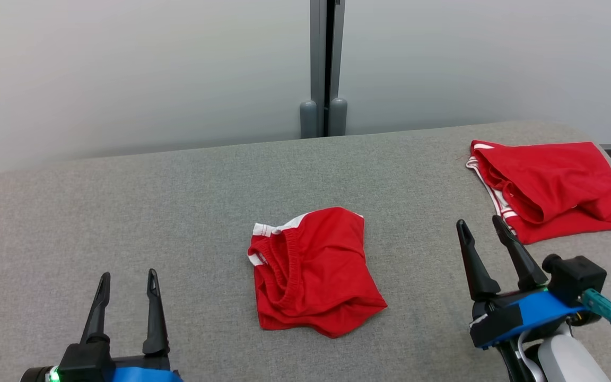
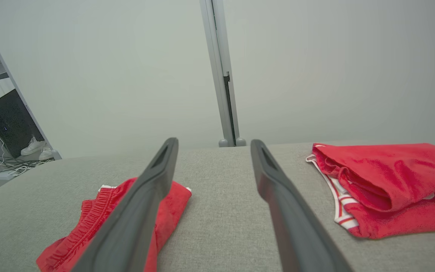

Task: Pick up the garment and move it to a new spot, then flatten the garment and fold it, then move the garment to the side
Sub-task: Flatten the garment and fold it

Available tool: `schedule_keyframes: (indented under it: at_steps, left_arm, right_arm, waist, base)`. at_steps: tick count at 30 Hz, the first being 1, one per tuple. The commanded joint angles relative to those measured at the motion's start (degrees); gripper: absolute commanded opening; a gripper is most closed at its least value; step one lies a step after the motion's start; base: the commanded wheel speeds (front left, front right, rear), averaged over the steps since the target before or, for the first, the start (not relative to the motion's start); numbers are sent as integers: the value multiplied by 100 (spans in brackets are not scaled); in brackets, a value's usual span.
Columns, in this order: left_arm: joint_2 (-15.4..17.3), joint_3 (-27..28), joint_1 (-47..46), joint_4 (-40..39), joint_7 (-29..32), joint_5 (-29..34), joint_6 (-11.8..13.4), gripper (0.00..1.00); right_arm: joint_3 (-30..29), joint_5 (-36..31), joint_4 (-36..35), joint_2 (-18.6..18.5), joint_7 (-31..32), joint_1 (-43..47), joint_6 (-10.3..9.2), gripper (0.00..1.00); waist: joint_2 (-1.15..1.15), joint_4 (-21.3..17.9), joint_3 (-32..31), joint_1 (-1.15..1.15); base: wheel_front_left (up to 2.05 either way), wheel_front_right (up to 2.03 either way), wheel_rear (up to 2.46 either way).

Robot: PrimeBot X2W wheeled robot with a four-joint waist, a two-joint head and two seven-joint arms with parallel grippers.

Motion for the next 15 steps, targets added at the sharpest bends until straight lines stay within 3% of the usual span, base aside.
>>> schedule_keyframes:
  at_steps: [1, 15]
  left_arm:
    - [1, 38, 38, -14, -25, 25, -20, 100]
    - [16, 171, 183, 140, -25, 160, -56, 100]
  right_arm:
    - [-32, -19, -60, 17, -24, 117, 3, 100]
    - [-607, -574, -849, 322, -25, 1226, 3, 100]
  waist:
    - [0, -14, -19, 0]
    - [0, 182, -220, 0]
  base:
    - [0, 0, 0]
    - [0, 0, 0]
